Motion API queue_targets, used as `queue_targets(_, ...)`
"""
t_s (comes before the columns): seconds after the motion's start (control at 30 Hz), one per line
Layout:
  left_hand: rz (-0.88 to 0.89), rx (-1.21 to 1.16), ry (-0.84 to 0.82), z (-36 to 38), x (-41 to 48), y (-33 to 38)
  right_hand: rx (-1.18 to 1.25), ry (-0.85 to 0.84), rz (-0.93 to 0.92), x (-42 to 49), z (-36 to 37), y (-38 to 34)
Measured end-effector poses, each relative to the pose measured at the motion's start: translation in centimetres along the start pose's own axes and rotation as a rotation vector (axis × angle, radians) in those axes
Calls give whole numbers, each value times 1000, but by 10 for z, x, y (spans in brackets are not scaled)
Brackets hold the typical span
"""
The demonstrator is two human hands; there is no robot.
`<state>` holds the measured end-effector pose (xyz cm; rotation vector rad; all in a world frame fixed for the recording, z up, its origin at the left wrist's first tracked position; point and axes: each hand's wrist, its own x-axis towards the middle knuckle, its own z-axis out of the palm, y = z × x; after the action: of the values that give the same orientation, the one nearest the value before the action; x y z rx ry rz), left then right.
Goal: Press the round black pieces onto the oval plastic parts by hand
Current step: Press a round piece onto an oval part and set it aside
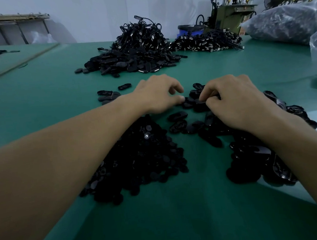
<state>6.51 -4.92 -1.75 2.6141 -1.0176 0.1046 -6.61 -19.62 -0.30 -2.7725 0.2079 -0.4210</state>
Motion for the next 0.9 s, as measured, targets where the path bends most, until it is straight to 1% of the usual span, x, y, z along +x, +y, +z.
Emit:
queue_targets(0.07, 35, 22, -55, 3, 3, 2, 5, 0, 0, 0, 0, 0)
queue_targets(0.2, 84, 10, -43, 6, 6, -3, 18, -7, 4, 0, -1, 0)
queue_targets(0.37, 14, -194, 57, 6, 1, -13, 31, -8, 9, -1, -2, -2)
queue_targets(0.47, -32, -258, 73, 3, -3, -20, 36, -10, 11, -2, -2, -2)
queue_targets(0.57, -68, -243, 85, -1, -4, -26, 43, -6, 16, -2, -3, -3)
queue_targets(0.73, -128, -198, 150, -1, -5, -35, 53, 1, 25, -2, -3, -2)
queue_targets(0.9, -135, -188, 160, -4, -8, -31, 93, 36, 19, 0, 0, 2)
